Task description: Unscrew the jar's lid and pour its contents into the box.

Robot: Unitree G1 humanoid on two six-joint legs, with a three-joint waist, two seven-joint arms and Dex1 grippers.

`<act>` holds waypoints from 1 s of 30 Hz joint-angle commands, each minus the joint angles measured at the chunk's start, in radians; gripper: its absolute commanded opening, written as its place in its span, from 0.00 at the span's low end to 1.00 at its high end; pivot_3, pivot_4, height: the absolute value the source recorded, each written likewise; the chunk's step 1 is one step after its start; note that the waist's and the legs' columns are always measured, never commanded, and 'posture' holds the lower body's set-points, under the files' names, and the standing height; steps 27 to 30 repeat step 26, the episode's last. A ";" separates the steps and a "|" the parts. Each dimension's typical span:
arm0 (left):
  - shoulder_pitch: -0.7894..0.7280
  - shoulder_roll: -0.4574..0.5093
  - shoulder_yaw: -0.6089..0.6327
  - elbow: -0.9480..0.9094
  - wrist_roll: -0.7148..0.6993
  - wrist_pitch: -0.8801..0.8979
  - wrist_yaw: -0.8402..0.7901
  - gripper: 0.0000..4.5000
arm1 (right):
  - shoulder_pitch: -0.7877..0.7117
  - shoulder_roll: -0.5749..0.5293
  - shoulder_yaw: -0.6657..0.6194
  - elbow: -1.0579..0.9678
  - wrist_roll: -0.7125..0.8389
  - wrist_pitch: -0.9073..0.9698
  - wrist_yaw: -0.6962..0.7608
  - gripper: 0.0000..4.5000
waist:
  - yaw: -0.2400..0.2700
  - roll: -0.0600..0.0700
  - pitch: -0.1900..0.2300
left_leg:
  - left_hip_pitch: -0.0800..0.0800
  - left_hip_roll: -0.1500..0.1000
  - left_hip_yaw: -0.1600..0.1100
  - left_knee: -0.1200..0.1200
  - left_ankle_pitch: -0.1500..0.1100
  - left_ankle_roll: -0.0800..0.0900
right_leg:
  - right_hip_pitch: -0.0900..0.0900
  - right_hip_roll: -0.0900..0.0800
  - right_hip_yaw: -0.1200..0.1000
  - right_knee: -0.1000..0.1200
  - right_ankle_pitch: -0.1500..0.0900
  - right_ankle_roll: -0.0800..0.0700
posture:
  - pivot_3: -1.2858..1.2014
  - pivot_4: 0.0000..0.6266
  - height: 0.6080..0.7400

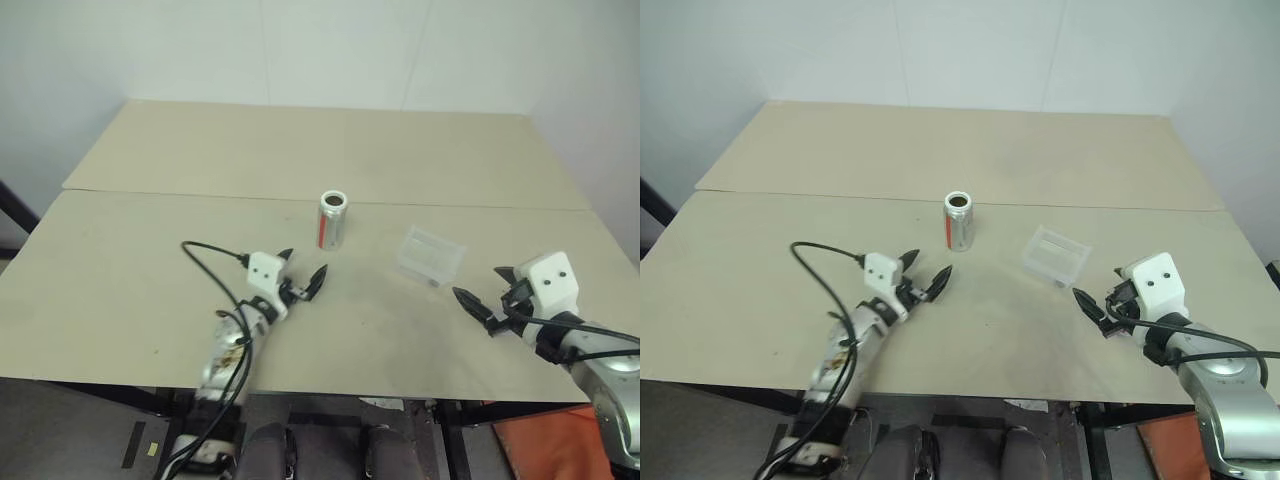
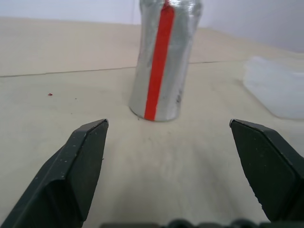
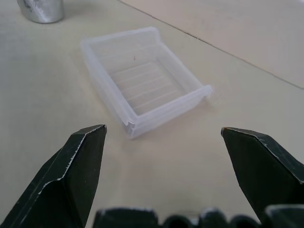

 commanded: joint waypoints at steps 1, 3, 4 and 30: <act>0.071 0.119 0.081 -0.188 -0.117 0.031 -0.114 0.99 | 0.021 -0.042 -0.106 -0.015 0.067 -0.109 0.134 1.00 | -0.001 0.001 0.000 | 0.000 0.000 0.000 -0.001 0.000 0.000 | 0.000 0.000 0.000 0.000 0.000 0.000 | 0.52 0.24 1.00; 0.125 0.198 0.130 -0.269 -0.191 0.065 -0.172 0.99 | 0.045 -0.073 -0.174 0.000 0.135 -0.159 0.257 1.00 | 0.000 0.001 0.000 | 0.000 0.000 0.000 -0.001 0.000 0.000 | 0.000 0.000 0.000 -0.001 0.000 0.000 | 0.52 0.24 1.00; 0.154 0.239 0.176 -0.307 -0.249 0.094 -0.198 0.99 | 0.061 -0.099 -0.202 0.014 0.155 -0.202 0.336 1.00 | 0.001 0.001 0.000 | 0.000 0.000 0.000 -0.001 0.000 0.000 | 0.000 0.000 0.000 -0.001 0.000 0.000 | 0.52 0.24 1.00; 0.397 0.399 0.346 -0.612 -0.405 0.208 -0.199 0.99 | -0.235 -0.367 0.046 0.487 0.053 -0.353 0.679 1.00 | 0.000 0.002 -0.001 | 0.022 0.000 0.003 -0.013 -0.001 -0.004 | 0.016 0.000 0.001 -0.003 -0.005 -0.006 | 0.52 0.24 1.00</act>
